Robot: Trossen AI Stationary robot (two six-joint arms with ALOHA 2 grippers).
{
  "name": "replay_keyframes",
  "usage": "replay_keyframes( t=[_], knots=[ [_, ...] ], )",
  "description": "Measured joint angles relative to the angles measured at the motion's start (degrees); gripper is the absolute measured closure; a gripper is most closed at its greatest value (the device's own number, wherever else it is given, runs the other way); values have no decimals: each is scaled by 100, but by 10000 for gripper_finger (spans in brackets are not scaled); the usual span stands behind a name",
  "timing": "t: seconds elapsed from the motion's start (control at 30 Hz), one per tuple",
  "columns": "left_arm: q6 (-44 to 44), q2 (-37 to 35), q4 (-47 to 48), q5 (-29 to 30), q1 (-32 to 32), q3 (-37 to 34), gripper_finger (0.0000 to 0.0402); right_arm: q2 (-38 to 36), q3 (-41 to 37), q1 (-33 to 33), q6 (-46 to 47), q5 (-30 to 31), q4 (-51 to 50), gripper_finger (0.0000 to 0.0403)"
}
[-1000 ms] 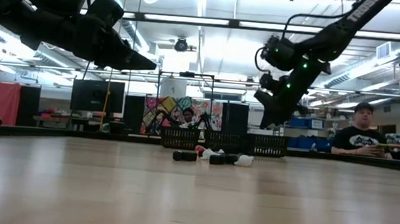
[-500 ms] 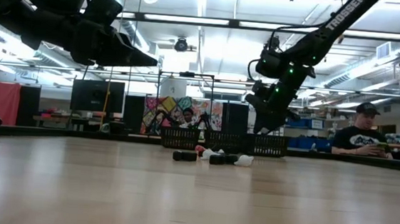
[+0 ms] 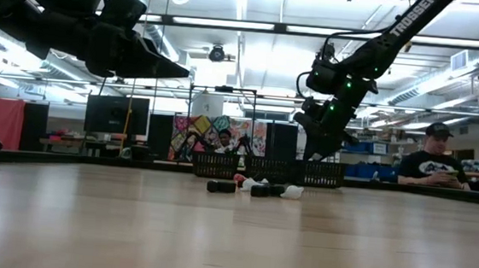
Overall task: Sort game pieces by color
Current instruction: Put the white game piece into the right black basket
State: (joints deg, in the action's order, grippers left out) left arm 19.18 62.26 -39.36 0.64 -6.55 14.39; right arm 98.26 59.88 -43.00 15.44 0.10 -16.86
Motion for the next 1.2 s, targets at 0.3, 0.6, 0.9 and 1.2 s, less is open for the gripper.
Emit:
replay_keyframes(
  t=[0.3, 0.6, 0.9, 1.2],
  knots=[
    [309, 0, -61, -2, 0, -2, 272, -2, 0, 0, -269, -18, -131, 217],
    [335, 0, -67, -4, 0, 0, 272, -757, -7, 785, -667, 547, -278, 166],
    [158, 0, -53, -7, 2, -2, 272, -1010, -1411, 3055, -626, 813, 1937, 169],
    [-98, 0, 88, -7, 2, -2, 272, 365, -2224, 4348, 319, 1541, 4245, 174]
  ],
)
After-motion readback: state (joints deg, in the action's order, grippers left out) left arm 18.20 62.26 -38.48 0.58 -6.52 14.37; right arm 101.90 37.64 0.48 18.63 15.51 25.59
